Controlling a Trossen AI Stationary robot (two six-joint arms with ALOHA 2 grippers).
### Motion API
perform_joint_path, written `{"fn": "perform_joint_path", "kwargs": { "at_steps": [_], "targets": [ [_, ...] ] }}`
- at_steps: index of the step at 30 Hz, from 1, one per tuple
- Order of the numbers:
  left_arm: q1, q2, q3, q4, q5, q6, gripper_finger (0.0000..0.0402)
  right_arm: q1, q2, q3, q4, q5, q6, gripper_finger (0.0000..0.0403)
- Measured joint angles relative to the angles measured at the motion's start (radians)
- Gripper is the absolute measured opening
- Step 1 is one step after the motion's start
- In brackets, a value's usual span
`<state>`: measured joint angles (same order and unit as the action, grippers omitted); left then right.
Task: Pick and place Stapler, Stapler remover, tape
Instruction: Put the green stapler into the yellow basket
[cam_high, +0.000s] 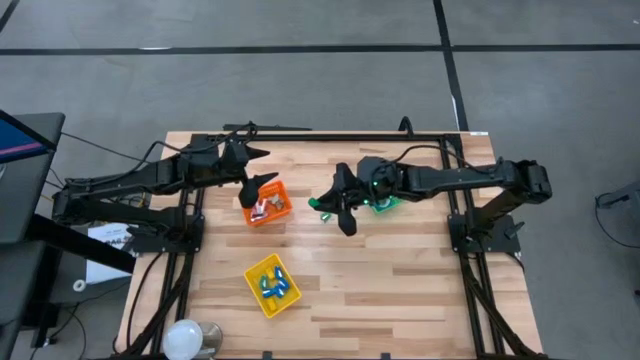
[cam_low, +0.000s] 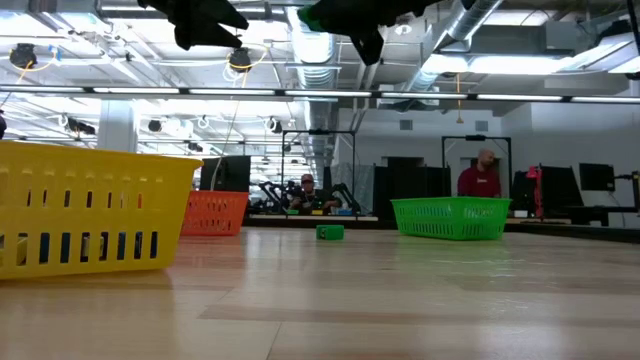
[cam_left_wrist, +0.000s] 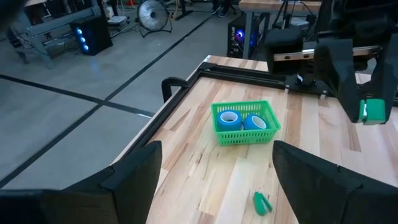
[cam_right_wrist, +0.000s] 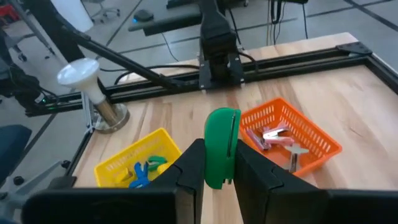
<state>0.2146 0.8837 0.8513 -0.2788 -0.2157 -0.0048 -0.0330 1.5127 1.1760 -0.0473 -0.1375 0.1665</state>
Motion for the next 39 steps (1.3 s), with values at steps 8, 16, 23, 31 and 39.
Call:
{"fn": "perform_joint_path", "kwargs": {
  "at_steps": [8,16,23,31,39],
  "targets": [
    [0.000,0.000,0.000,0.001,0.000,0.000,0.0296,-0.002,0.000,0.001,0.003,0.000,0.000,0.0059],
    [0.000,0.000,0.000,0.004,0.000,0.000,0.0296,0.000,0.000,0.001,0.003,0.001,0.000,0.0059],
    [0.000,0.000,0.000,0.009,0.000,0.000,0.0296,0.000,0.000,0.001,0.001,0.002,0.000,0.0059],
    [0.000,0.000,0.000,0.012,0.000,0.000,0.0296,0.005,0.000,0.001,-0.004,0.004,0.000,0.0059],
    [0.000,0.000,0.000,0.012,0.000,0.000,0.0296,0.008,0.099,-0.001,0.010,-0.017,0.014,0.0059]
  ]
}}
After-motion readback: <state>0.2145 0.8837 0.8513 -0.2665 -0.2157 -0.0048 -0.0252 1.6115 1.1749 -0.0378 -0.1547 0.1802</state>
